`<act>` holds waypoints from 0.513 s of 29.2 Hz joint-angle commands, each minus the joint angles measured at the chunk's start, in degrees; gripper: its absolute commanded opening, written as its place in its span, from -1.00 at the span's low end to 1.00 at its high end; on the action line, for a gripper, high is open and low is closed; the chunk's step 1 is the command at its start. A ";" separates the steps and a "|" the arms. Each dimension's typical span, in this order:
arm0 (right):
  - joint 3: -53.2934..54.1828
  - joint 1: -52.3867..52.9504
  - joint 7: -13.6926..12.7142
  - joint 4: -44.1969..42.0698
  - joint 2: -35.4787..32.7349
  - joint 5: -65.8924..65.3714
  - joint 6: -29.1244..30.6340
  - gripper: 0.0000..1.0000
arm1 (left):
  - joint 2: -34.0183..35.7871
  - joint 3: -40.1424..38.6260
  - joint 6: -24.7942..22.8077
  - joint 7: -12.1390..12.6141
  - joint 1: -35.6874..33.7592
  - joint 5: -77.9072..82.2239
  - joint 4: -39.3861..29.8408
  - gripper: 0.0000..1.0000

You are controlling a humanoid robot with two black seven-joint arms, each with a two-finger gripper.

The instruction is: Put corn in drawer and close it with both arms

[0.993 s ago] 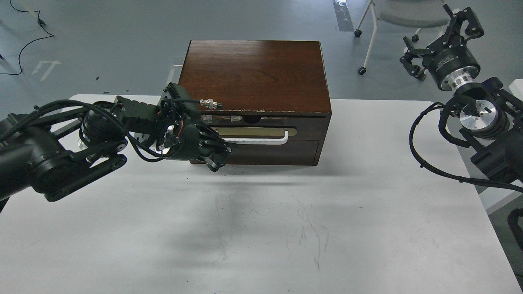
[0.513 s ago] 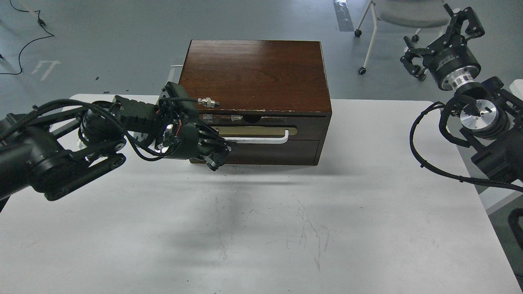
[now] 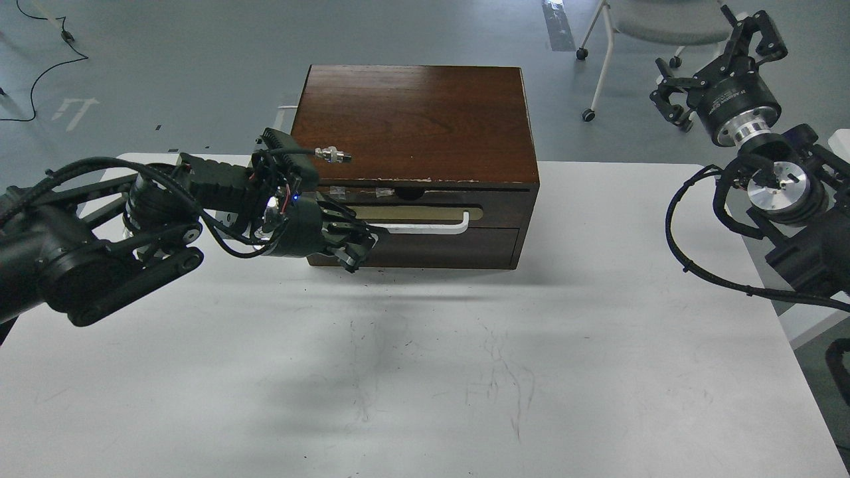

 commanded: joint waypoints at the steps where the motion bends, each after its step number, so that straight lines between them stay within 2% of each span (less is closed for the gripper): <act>1: 0.12 0.04 0.12 -0.01 0.01 -0.01 0.65 1.00 | 1.53 -4.83 -0.46 0.01 -0.11 -16.78 0.37 -0.30; 2: 0.56 0.04 0.38 -0.01 0.10 -0.01 0.65 1.00 | 2.58 -7.18 -0.46 0.01 0.15 -23.07 0.54 0.46; 3: 0.74 0.04 0.39 -0.01 0.19 -0.01 0.56 1.00 | 3.29 -9.21 -0.46 0.01 0.59 -29.23 0.63 0.71; 7: 1.61 0.48 0.47 -0.01 0.28 0.08 0.21 1.00 | 6.71 -11.07 -0.46 0.10 0.59 -46.62 2.47 0.88; 10: 2.23 1.18 -0.14 -0.10 0.28 0.08 -0.15 1.00 | 8.04 -11.42 -0.46 0.10 0.59 -58.97 6.16 0.92; 15: 3.20 2.33 0.30 -0.28 0.63 0.17 0.29 1.00 | 7.86 -12.22 -0.46 0.54 0.59 -78.04 21.70 0.95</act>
